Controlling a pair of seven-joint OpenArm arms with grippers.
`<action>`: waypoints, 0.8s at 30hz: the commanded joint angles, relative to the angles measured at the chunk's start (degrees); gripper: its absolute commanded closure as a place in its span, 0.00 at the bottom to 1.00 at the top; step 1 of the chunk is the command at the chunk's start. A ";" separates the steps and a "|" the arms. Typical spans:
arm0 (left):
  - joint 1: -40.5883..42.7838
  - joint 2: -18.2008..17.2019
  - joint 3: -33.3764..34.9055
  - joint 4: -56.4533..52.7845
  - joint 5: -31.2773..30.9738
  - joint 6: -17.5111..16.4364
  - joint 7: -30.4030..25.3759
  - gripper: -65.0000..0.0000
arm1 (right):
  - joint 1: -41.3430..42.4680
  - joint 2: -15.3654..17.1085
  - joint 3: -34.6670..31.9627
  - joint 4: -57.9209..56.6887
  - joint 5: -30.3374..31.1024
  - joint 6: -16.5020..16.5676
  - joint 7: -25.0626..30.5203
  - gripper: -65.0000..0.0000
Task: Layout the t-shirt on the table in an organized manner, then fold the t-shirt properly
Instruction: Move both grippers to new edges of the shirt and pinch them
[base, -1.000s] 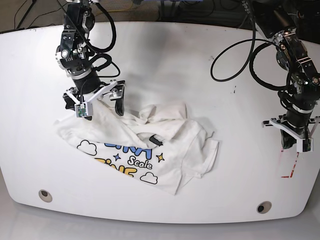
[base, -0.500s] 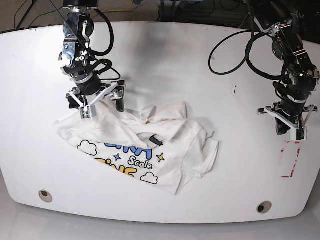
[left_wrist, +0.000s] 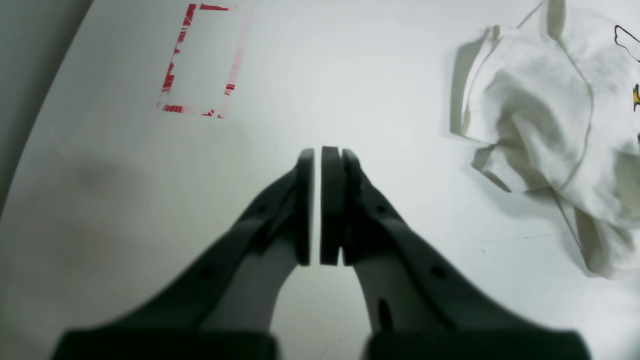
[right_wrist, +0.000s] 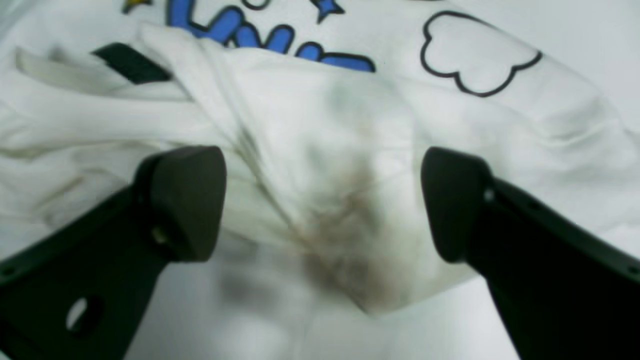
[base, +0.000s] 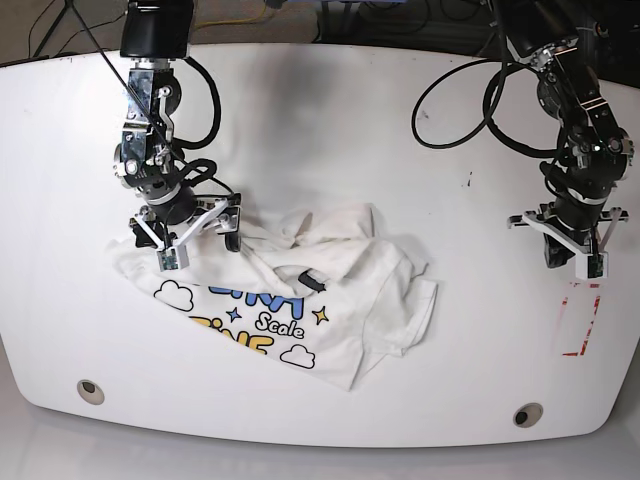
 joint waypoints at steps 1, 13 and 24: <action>-0.85 -0.33 -0.07 0.86 -0.52 -0.06 -1.57 1.00 | 1.68 0.70 -0.91 -0.96 -1.07 2.09 1.09 0.09; -0.85 -0.15 -0.07 0.86 -0.52 -0.06 -1.57 1.00 | 1.68 0.61 -2.49 -4.30 -5.37 4.55 4.87 0.09; -0.85 -0.15 -0.07 0.86 -0.52 -0.06 -1.57 1.00 | 4.23 2.11 -2.32 -13.18 -5.20 4.64 9.36 0.19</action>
